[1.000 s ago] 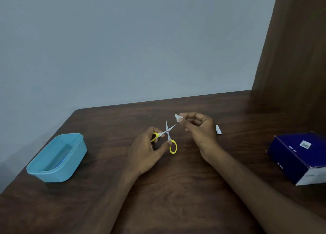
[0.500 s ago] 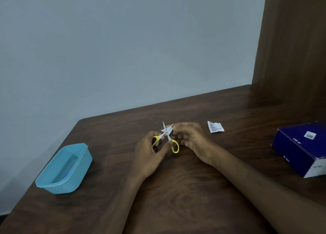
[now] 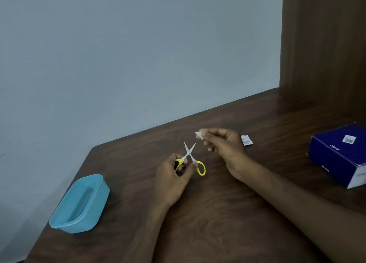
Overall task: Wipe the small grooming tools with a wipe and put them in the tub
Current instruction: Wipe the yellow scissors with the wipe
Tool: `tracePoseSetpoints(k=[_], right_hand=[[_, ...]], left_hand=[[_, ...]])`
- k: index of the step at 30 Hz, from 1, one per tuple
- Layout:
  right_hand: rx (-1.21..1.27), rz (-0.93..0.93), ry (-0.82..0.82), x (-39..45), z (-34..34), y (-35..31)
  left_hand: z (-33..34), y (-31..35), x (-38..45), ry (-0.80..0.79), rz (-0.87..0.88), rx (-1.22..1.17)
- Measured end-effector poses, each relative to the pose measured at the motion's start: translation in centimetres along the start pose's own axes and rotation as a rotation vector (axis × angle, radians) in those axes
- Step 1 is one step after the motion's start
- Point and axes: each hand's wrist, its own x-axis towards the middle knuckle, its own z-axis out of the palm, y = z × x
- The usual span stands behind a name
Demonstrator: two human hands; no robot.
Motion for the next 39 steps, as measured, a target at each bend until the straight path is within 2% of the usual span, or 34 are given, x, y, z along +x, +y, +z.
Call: tracePoseSetpoints(k=[2, 4, 7, 12, 14, 16, 18, 20, 22, 23, 27, 29, 31, 34, 36, 39], right_hand=[[-0.155, 0.017, 0.022, 0.2, -0.4, 0.7], [-0.224, 0.039, -0.058, -0.2, -0.1, 1.0], [-0.161, 0.081, -0.167, -1.2, 0.9, 0.8], [-0.033, 0.083, -0.093, -1.3, 1.0, -0.2], [-0.105, -0.065, 0.021, -0.9, 0.5, -0.6], [-0.373, -0.347, 0.102, -0.7, 0.2, -0.6], [-0.609, -0.604, 0.068, -1.2, 0.3, -0.1], [-0.767, -0.731, -0.037, -1.7, 0.5, 0.3], [-0.892, -0.747, -0.105, -1.8, 0.6, 0.8], [-0.911, -0.732, -0.088, -1.7, 0.6, 0.8], [-0.862, -0.699, 0.167, -0.7, -0.4, 0.1], [-0.832, -0.738, 0.219, -0.7, -0.7, -0.4], [-0.814, -0.826, 0.125, -1.3, -0.4, -0.9], [-0.96, -0.886, -0.063, -2.3, 0.7, -0.2], [-0.965, -0.845, -0.037, -2.2, 1.0, 0.2], [-0.838, -0.808, 0.109, -1.6, 0.7, 0.2]], left_hand=[[-0.1, 0.1, 0.0, 0.02, -0.006, -0.055], [-0.1, 0.1, 0.1, 0.033, -0.009, -0.069], [0.0, 0.1, 0.1, 0.037, -0.01, -0.039], [0.0, 0.0, 0.2, 0.033, -0.047, -0.041], [0.0, 0.0, 0.2, 0.035, -0.059, -0.037], [0.1, 0.0, 0.2, 0.048, -0.074, -0.043], [0.1, 0.0, 0.3, 0.055, -0.063, -0.033], [0.1, 0.0, 0.2, 0.047, -0.041, -0.029], [0.1, 0.3, 0.0, 0.015, -0.018, -0.043], [0.1, 0.4, 0.0, 0.008, -0.017, -0.041], [0.0, 0.5, -0.1, 0.013, -0.044, -0.02], [0.0, 0.5, -0.1, 0.008, -0.06, -0.031], [0.0, 0.4, 0.0, 0.007, -0.068, -0.021], [0.0, 0.3, -0.1, -0.012, -0.03, -0.004], [-0.1, 0.4, -0.2, -0.038, 0.0, 0.026], [-0.1, 0.5, -0.2, -0.057, -0.019, 0.079]])
